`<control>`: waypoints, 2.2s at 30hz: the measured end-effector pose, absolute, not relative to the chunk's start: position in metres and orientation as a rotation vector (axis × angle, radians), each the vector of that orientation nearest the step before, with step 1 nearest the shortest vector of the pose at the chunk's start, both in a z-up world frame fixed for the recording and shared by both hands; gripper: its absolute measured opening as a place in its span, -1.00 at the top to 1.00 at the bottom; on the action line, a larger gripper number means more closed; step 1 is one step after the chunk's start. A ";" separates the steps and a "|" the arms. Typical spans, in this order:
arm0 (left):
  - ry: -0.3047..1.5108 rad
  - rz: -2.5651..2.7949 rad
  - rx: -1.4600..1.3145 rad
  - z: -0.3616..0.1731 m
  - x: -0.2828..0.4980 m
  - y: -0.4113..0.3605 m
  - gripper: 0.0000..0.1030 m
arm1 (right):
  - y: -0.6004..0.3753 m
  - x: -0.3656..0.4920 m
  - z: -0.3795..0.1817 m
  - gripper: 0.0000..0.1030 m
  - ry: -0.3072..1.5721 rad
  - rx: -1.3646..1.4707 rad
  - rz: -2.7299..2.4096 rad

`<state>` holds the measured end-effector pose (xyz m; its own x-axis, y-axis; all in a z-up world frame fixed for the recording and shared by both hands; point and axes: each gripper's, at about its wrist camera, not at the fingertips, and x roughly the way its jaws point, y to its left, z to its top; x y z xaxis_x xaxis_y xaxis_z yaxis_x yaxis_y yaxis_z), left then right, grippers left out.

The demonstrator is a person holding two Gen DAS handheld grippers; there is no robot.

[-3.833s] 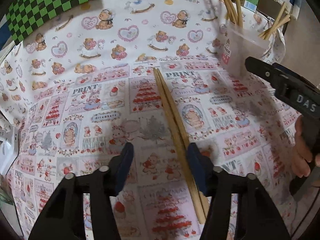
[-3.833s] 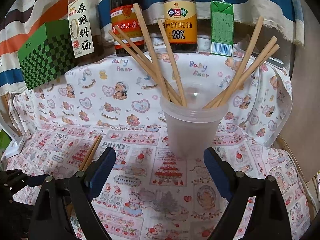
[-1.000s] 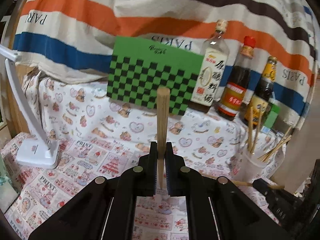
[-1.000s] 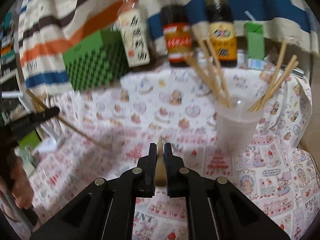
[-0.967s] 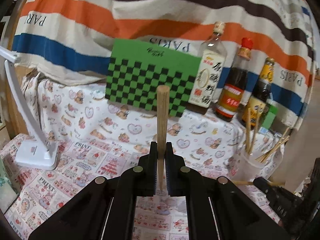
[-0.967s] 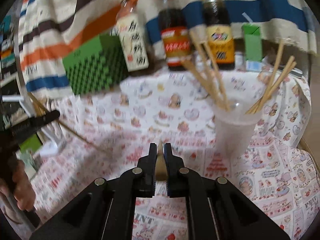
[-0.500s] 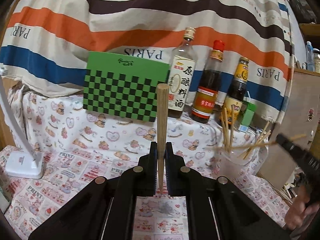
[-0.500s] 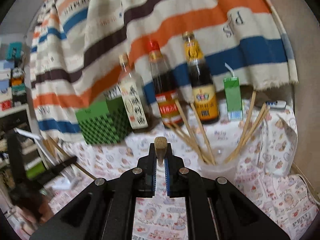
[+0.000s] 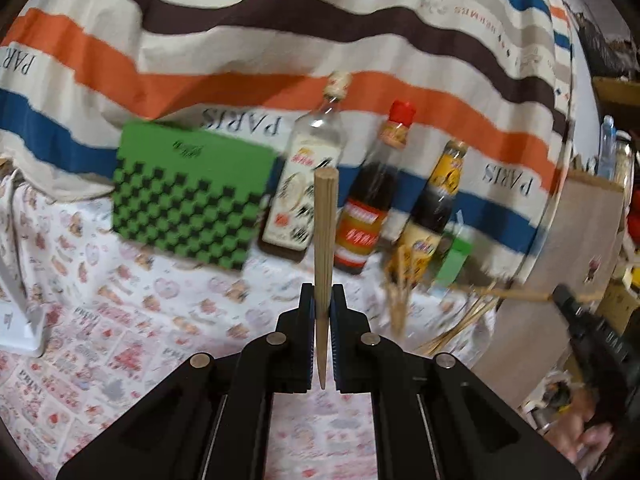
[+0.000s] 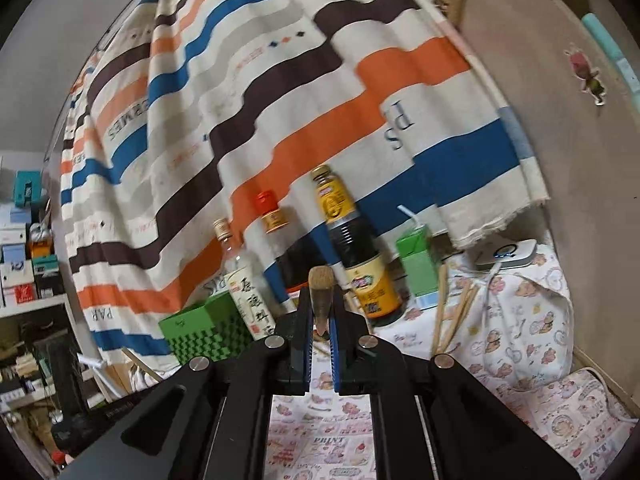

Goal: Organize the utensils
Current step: 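Carry both held chopsticks upright over the clear cup, then lower both chopsticks into the clear cup and open both tools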

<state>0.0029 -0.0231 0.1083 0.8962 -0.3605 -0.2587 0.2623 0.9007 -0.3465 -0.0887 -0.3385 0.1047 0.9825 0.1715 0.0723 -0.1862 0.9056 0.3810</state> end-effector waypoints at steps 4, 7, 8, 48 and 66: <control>0.294 -0.363 -0.334 0.134 0.007 -0.043 0.88 | -0.349 -0.087 0.109 0.85 -0.012 0.393 0.140; 0.324 -0.372 -0.376 0.145 0.021 -0.057 0.88 | -0.355 -0.084 0.109 0.85 0.031 0.398 0.043; 0.314 -0.371 -0.376 0.148 0.025 -0.063 0.88 | -0.357 -0.081 0.110 0.85 0.052 0.397 0.025; 0.656 -0.269 -0.118 0.097 0.154 -0.230 0.86 | -0.410 0.014 0.035 0.83 0.302 0.574 0.047; 0.515 -0.385 -0.066 0.094 0.127 -0.231 0.48 | -0.407 0.018 0.032 0.70 0.372 0.579 0.040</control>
